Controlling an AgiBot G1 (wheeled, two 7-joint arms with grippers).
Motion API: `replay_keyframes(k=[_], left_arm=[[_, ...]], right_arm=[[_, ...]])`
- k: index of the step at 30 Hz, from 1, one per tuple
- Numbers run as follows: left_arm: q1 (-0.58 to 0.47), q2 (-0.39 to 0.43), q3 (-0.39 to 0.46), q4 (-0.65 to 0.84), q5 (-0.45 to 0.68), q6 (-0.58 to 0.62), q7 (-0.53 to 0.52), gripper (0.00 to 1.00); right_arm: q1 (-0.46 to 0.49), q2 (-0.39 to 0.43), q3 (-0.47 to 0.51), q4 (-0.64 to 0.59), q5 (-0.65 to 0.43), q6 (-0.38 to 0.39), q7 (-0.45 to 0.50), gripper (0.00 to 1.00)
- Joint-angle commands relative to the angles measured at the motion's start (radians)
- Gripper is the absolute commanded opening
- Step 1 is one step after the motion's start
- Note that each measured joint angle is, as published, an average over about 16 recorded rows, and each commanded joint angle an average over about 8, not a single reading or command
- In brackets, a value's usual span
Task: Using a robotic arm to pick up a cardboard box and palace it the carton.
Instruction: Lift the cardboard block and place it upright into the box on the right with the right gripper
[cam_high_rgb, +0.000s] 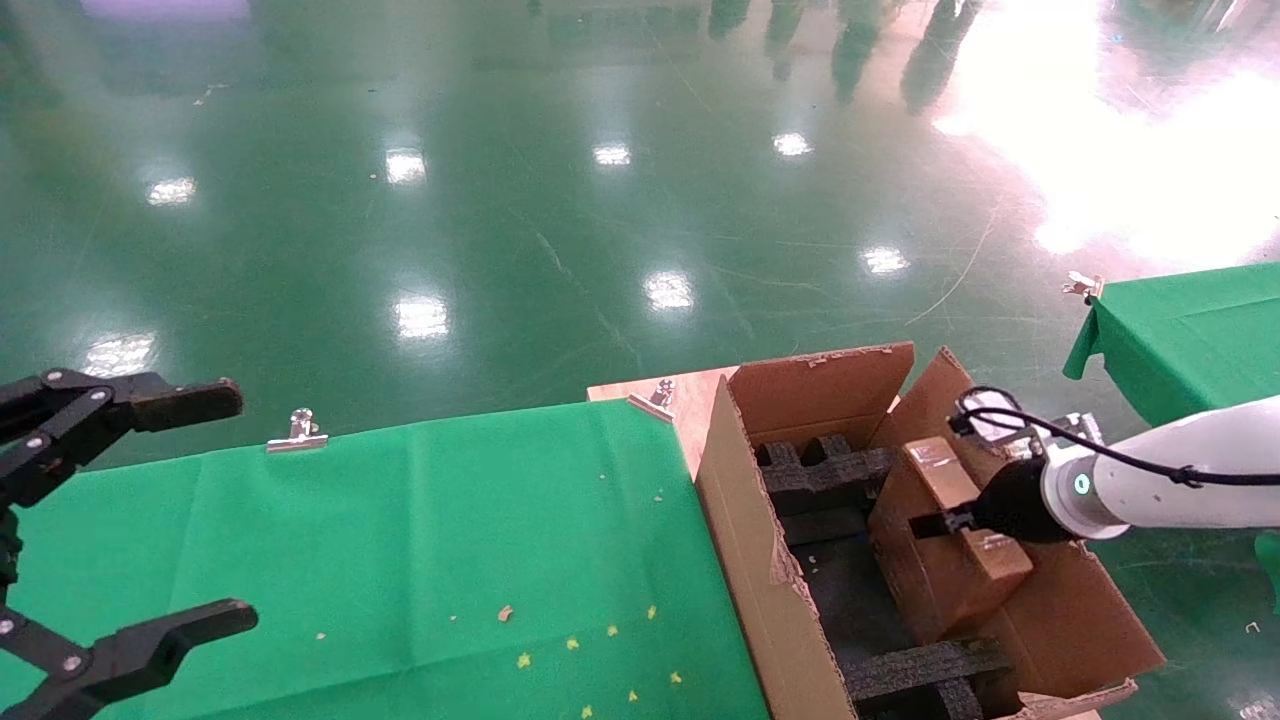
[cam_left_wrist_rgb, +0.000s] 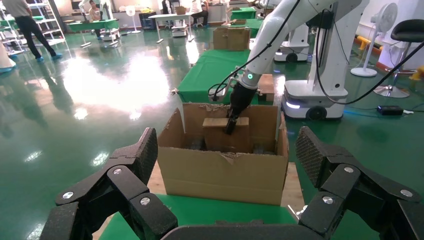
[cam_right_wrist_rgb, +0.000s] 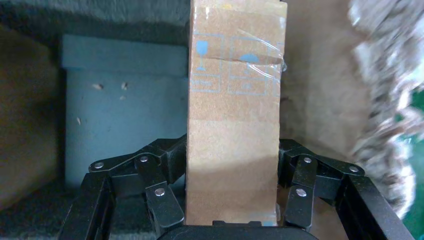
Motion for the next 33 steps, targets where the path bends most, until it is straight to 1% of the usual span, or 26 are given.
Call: replay_keyframes(k=[1,21,22,23,29,30,31,33], left_arm=[[0.000,0.000,0.000,0.000,0.000,0.000,0.000,1.00],[0.000,0.000,0.000,0.000,0.000,0.000,0.000,1.00],[0.000,0.000,0.000,0.000,0.000,0.000,0.000,1.00],[0.000,0.000,0.000,0.000,0.000,0.000,0.000,1.00],[0.000,0.000,0.000,0.000,0.000,0.000,0.000,1.00],[0.000,0.000,0.000,0.000,-0.001,0.000,0.000,1.00],[0.000,0.000,0.000,0.000,-0.001,0.000,0.000,1.00],[0.000,0.000,0.000,0.000,-0.001,0.000,0.000,1.00]], right_arm=[[-0.011,-0.002,0.006,-0.006,0.010,-0.003,-0.013,0.00],[-0.134,-0.033,0.077,-0.118,0.127,-0.037,-0.137,0.00],[-0.138,-0.035,0.081,-0.124,0.132,-0.040,-0.143,0.02],[-0.140,-0.035,0.084,-0.128,0.135,-0.043,-0.148,0.08],[-0.152,-0.040,0.100,-0.148,0.155,-0.055,-0.174,0.83],[-0.153,-0.040,0.101,-0.149,0.157,-0.056,-0.176,0.94],[-0.154,-0.040,0.103,-0.151,0.159,-0.057,-0.178,1.00],[-0.153,-0.040,0.102,-0.150,0.158,-0.057,-0.176,1.00]])
